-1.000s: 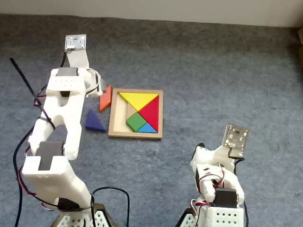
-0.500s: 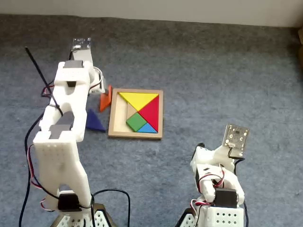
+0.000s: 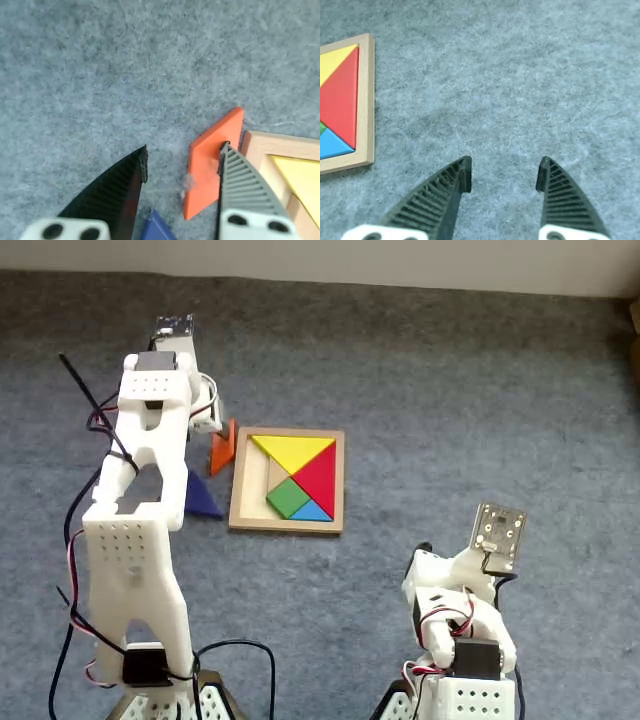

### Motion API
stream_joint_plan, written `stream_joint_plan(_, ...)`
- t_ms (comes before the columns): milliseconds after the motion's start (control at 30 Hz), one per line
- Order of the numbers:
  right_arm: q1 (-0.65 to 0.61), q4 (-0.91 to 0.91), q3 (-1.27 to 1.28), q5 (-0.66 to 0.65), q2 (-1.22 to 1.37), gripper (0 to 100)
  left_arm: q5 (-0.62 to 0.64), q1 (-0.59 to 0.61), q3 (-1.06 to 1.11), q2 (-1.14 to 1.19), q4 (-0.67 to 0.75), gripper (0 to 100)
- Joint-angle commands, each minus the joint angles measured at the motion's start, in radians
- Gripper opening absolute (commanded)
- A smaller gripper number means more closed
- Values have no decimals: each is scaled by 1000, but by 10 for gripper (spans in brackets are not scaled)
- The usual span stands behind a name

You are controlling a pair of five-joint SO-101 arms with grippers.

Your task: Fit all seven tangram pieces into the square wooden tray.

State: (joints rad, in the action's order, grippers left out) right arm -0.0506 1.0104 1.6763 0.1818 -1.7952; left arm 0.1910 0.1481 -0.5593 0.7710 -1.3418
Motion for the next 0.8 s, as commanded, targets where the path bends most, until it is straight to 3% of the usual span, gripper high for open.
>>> stream_joint_plan(0,10,1,127,9,7,217,-8,4,-38,-8,-14,236)
stream_joint_plan(233,10,1,127,9,7,217,-8,-12,-74,-39,-104,236)
stream_joint_plan(767,10,1,127,9,7,217,-8,-56,-73,-12,-98,236)
